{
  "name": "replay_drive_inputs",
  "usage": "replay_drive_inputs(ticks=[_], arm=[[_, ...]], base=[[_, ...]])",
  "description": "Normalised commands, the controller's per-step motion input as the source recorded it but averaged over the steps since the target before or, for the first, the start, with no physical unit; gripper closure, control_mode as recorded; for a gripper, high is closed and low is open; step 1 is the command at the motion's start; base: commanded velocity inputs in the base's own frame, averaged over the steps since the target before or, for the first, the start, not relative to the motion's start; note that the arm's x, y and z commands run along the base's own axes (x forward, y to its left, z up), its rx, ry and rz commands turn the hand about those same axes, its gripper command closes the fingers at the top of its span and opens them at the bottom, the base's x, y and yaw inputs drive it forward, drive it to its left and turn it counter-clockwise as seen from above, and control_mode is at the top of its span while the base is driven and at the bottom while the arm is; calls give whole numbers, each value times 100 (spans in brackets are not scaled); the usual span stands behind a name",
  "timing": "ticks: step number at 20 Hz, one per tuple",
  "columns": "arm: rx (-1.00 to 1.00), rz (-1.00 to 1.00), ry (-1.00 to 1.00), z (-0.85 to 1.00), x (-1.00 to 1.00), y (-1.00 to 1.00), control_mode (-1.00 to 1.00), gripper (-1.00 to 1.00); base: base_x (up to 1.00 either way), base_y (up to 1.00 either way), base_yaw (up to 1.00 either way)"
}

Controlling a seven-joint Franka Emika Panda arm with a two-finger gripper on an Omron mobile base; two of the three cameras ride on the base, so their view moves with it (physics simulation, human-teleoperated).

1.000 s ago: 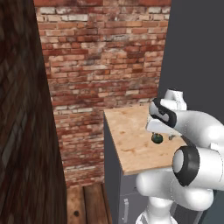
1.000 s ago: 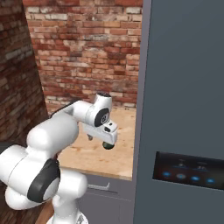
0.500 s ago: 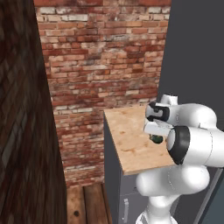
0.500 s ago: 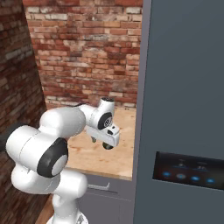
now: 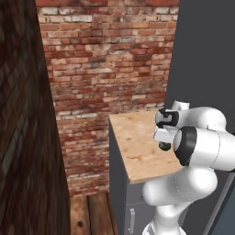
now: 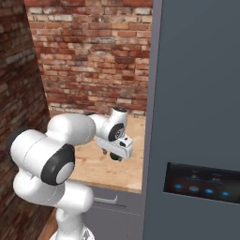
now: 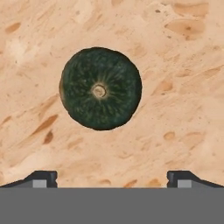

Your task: Place the squash in the correct fridge rack based on whether it is a fruit or vegetable. Finally, close the fridge door.

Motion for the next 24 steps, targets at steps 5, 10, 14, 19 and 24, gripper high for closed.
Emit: replay_drive_inputs(ticks=[5, 10, 14, 19, 24], arm=[[0, 0, 0, -8, 24, 0, -100, -100], [0, 0, 0, -11, 19, 0, -100, -100], [0, 0, 0, -14, 24, 0, -100, -100], [0, 0, 0, -10, 30, 0, -100, -100], [0, 0, 2, -10, 29, 0, -100, -100]], base=[[0, 0, 0], [0, 0, 0], [0, 0, 0], [0, 0, 0], [0, 0, 0]])
